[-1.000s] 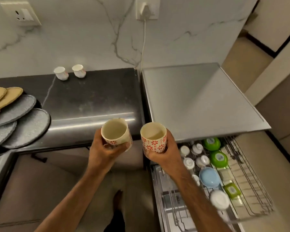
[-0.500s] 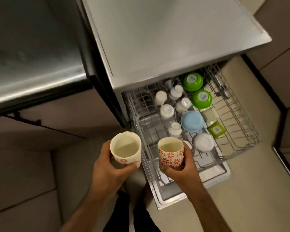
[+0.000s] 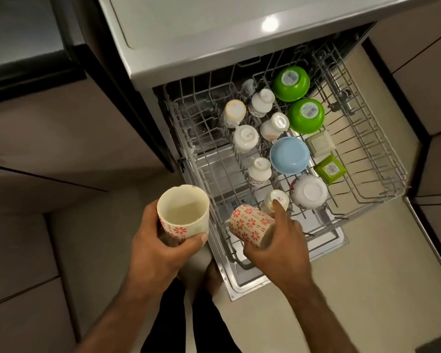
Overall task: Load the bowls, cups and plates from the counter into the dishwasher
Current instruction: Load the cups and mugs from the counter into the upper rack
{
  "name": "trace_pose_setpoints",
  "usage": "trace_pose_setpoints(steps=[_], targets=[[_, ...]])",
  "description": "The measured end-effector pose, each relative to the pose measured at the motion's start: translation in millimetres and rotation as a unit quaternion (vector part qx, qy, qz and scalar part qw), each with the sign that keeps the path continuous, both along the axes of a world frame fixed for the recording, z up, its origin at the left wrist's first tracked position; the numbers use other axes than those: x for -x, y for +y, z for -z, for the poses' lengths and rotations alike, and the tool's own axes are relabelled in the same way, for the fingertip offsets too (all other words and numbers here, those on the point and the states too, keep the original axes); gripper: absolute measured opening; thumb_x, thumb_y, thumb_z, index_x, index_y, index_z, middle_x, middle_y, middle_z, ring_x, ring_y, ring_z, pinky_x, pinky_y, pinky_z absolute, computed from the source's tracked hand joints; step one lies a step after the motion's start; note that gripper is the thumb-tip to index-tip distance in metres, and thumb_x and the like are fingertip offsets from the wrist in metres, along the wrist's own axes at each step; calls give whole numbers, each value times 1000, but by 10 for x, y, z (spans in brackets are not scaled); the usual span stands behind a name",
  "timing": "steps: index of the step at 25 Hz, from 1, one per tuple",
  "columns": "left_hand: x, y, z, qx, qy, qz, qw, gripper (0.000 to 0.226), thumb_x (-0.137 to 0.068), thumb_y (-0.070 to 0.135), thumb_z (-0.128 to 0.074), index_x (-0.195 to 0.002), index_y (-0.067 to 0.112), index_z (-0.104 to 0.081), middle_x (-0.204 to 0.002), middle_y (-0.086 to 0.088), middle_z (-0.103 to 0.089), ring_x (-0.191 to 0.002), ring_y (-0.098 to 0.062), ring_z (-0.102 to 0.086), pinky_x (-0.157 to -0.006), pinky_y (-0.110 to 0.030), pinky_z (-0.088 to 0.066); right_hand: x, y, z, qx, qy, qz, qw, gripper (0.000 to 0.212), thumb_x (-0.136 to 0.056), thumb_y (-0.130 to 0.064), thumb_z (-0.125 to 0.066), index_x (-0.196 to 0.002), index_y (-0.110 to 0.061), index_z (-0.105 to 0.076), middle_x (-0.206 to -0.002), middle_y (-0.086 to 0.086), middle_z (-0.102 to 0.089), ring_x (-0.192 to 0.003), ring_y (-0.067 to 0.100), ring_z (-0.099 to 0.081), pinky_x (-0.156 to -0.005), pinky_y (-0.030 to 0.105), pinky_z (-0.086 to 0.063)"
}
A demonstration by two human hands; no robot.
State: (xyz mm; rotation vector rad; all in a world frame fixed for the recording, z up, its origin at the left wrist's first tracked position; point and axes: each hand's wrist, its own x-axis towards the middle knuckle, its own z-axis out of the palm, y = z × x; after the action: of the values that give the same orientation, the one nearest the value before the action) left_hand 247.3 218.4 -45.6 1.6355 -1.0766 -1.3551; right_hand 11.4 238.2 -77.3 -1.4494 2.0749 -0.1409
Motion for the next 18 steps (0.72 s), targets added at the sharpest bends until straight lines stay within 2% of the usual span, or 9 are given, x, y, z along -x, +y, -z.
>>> trace_pose_setpoints(steps=[2,5,9,14,18], targets=[[26,-40,32,1,2,-4,1000,89,-52,42,-91,-132,34,-55,-123,15,-68,-115,-9,-66,-87,-21,-57,-78,-118,77,4,58,-32,998,108,-64,-59,-77,-152,-29,-21,-135,2,-56,-122,26,-48,-99,48,-46],[75,-97,36,6,0,-4,1000,89,-52,46,-90,-132,36,-54,-123,19,-67,-116,-7,-65,-88,-23,-57,-182,-244,226,11,93,-59,994,106,-68,-56,-77,-153,-26,-21,-141,1,-54,-130,28,-43,-102,50,-41],[145,-142,16,13,-3,5,1000,89,-54,46,-91,-134,36,-53,-125,19,-66,-117,-8,-64,-88,-22,-57,-219,-235,419,16,63,-83,994,108,-66,-46,-85,-152,-24,-25,-145,0,-50,-131,24,-43,-106,42,-42],[210,-175,27,4,11,5,1000,90,-55,45,-91,-136,34,-53,-125,19,-66,-118,-7,-64,-88,-19,-56,-245,-220,462,31,59,-107,992,107,-63,-40,-89,-151,-26,-30,-148,-3,-47,-134,23,-42,-103,45,-44],[228,-215,39,-17,30,3,999,88,-53,49,-91,-133,37,-55,-124,17,-68,-117,-9,-65,-88,-29,-60,-250,-175,497,14,51,-125,991,109,-63,-40,-90,-153,-27,-30,-153,-5,-43,-137,23,-39,-106,46,-43]])
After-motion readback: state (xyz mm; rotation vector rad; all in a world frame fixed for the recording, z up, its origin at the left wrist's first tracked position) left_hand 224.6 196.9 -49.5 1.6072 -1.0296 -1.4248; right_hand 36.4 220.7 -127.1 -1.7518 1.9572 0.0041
